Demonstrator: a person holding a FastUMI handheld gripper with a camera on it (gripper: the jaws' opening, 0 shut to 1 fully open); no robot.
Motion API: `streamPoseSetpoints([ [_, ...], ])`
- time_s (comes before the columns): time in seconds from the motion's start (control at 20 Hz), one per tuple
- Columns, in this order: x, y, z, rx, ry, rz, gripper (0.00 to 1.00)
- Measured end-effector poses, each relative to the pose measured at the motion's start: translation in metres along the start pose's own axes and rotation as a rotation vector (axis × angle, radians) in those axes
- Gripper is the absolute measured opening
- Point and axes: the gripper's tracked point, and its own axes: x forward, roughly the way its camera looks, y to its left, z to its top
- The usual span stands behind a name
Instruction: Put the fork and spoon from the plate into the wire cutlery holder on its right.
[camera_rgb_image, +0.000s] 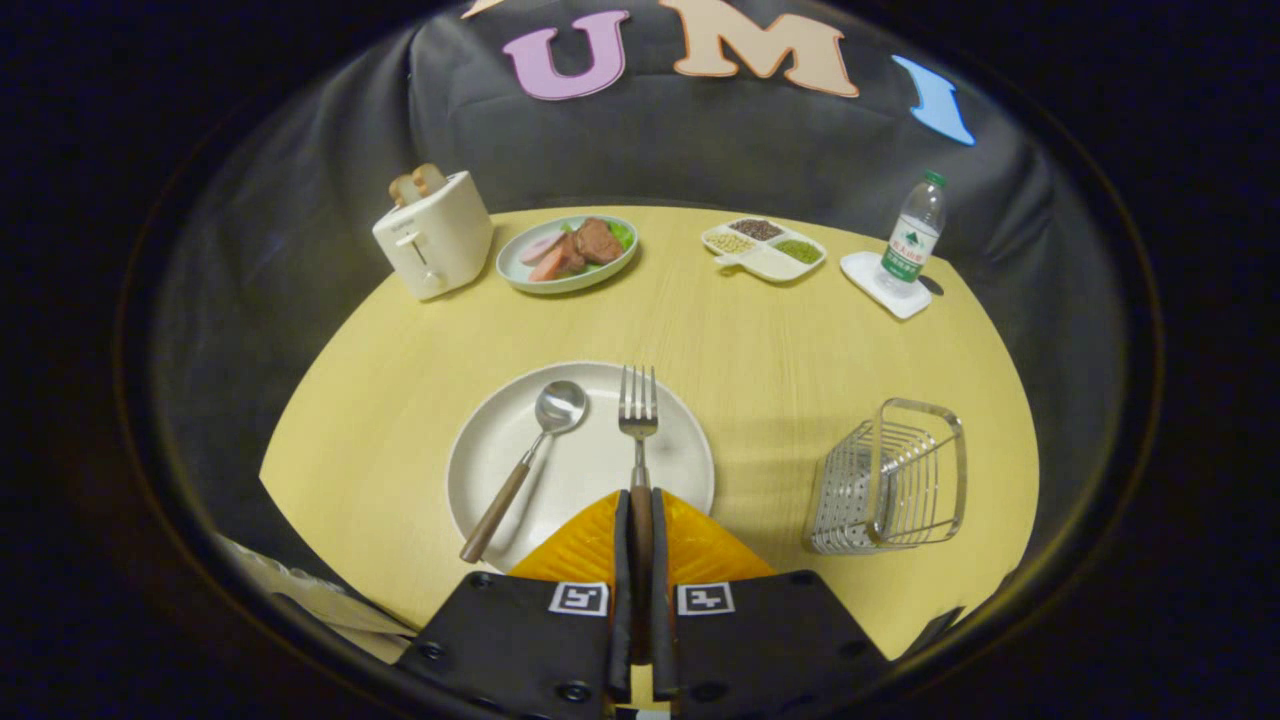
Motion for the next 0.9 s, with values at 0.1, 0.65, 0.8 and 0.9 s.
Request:
streamPoseSetpoints([
  [0.1,-0.007,-0.004,0.004,0.036,0.002,0.011,0.12],
  [0.65,-0.054,-0.066,0.028,0.055,-0.06,-0.074,0.11],
  [0.8,-0.068,-0.084,0.034,0.071,-0.083,-0.103,0.1],
  [0.9,-0.075,-0.1,0.035,0.074,-0.095,-0.128,0.07],
])
